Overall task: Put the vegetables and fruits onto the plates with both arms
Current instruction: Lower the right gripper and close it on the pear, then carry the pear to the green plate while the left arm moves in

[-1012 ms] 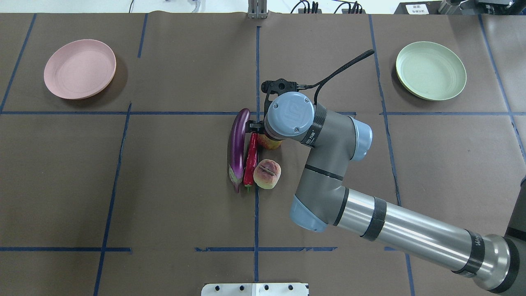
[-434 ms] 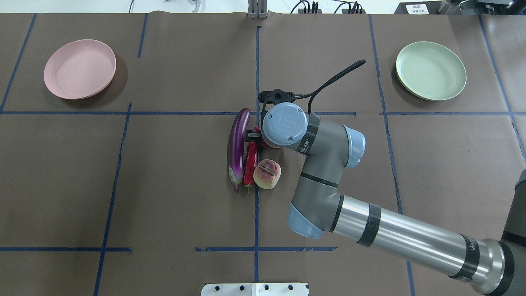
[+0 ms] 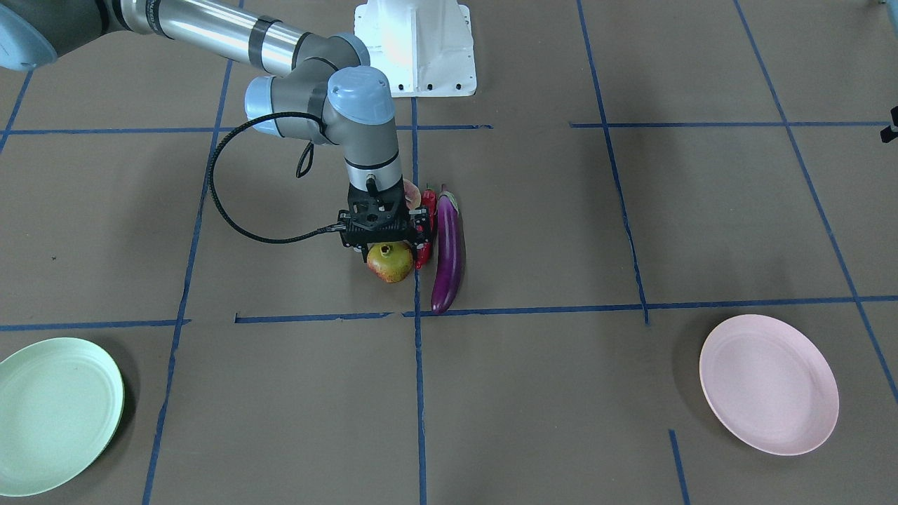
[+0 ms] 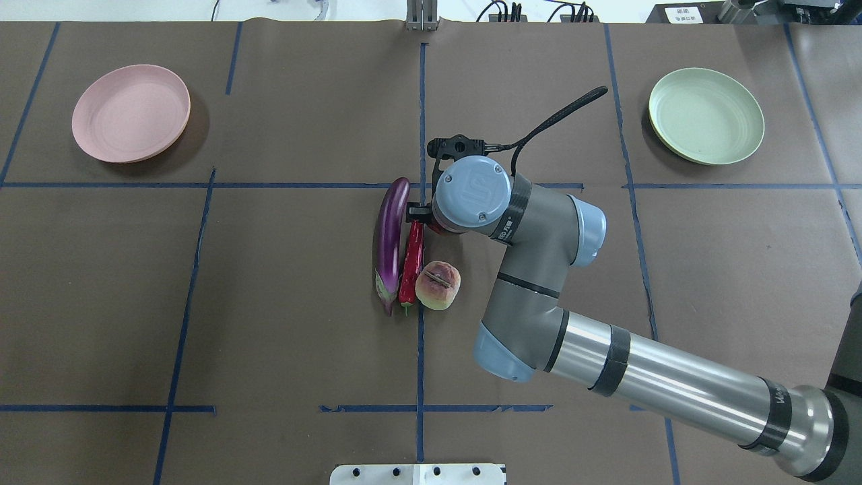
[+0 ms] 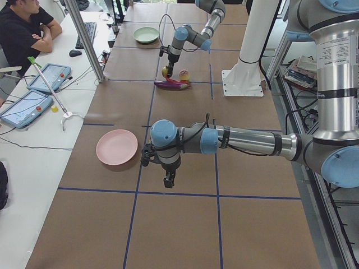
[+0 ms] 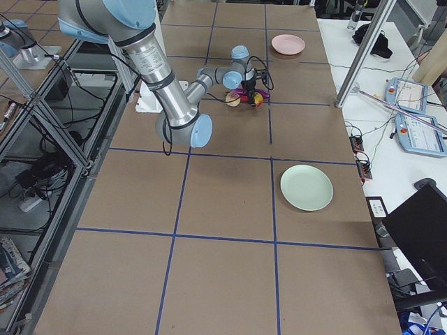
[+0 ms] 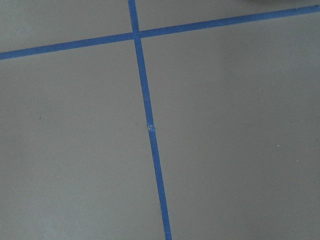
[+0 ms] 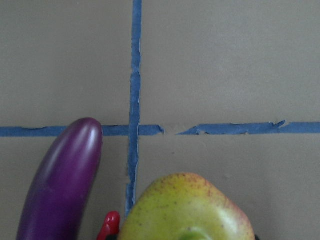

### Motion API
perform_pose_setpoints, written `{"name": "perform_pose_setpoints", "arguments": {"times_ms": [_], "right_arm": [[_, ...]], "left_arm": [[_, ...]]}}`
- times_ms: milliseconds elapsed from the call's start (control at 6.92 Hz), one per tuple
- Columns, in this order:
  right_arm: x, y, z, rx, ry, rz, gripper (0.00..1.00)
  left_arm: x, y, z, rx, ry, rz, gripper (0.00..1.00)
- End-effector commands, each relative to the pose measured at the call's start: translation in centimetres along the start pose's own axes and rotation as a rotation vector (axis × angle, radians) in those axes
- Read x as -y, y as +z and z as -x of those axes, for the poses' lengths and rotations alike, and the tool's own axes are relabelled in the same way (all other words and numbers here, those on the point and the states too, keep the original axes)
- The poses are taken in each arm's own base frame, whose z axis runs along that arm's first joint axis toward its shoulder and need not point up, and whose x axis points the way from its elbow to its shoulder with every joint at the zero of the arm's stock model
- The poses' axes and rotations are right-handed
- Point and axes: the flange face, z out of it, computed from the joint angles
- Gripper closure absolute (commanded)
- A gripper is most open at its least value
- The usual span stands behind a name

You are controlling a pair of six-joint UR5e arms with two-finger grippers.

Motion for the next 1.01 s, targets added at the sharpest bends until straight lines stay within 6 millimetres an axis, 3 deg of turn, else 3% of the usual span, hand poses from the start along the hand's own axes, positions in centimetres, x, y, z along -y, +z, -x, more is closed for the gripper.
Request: {"name": "perform_pose_setpoints", "arguments": {"times_ms": [0, 145, 289, 578, 723, 867], "right_arm": [[-0.1, -3.4, -6.5, -0.008, 0.019, -0.026, 1.0], [1.6, -3.4, -8.9, -0.035, 0.043, -0.049, 1.0], [5.0, -2.8, -12.2, -0.088, 0.021, -0.078, 1.0], [12.7, -2.0, -21.0, -0.212, -0.003, -0.115, 1.0], [16.2, -1.7, -26.3, -0.271, -0.029, -0.092, 1.0], [19.0, -1.7, -31.2, -0.327, -0.059, -0.078, 1.0]], "left_arm": [[0.0, -0.3, -0.3, -0.001, 0.004, -0.005, 0.0], [0.1, -0.5, -0.5, -0.001, 0.008, -0.01, 0.0], [0.3, -0.8, -0.9, -0.001, 0.015, -0.017, 0.0], [0.6, -0.9, -2.1, -0.107, 0.021, -0.028, 0.0], [1.2, -1.0, -3.2, -0.153, 0.049, -0.042, 0.0], [3.8, 0.3, -8.0, -0.194, 0.065, -0.027, 0.0]]}}
